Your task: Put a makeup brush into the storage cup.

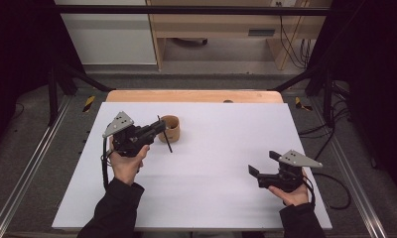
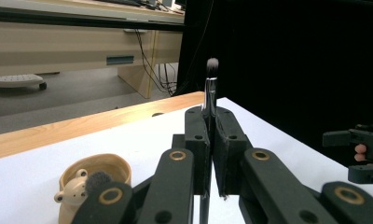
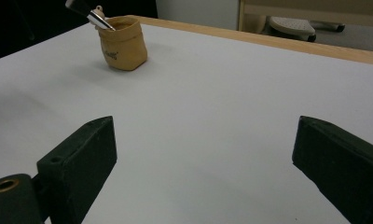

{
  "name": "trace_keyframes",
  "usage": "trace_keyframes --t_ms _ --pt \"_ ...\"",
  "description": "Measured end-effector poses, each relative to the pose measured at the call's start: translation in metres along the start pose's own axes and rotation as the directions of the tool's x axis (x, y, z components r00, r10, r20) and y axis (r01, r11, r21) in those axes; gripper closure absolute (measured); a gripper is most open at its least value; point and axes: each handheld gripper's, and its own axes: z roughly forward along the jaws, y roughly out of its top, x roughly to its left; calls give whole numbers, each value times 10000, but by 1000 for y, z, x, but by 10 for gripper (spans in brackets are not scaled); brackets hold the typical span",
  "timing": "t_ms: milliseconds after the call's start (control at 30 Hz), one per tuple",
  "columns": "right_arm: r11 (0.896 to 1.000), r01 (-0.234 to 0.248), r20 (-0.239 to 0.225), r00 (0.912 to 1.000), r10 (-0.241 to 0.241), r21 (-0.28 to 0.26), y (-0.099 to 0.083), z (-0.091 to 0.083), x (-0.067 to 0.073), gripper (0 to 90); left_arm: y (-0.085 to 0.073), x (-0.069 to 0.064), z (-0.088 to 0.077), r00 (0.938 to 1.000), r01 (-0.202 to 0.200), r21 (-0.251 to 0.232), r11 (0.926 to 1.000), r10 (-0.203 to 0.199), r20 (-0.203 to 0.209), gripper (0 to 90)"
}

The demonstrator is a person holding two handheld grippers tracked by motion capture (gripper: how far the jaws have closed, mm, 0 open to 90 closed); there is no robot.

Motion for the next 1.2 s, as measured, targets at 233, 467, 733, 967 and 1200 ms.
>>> trace_keyframes --t_ms 233,467,733,967,1200 --pt "10000 -8 0 10000 8 1 0 1 1 67 7 2 8 9998 -151 118 9998 152 -111 849" --pt "10000 3 -20 10000 -3 33 0 2 2 65 13 4 20 9990 -368 322 9988 375 -236 850" --pt "10000 -20 -41 10000 20 13 0 3 2 64 17 8 31 9976 -490 457 9978 511 -458 850" --pt "10000 -19 -78 10000 19 44 0 3 2 63 19 14 41 9966 -544 598 9967 579 -587 850" --pt "10000 -6 -92 10000 6 41 0 4 3 63 21 22 49 9945 -552 657 9963 608 -856 850"
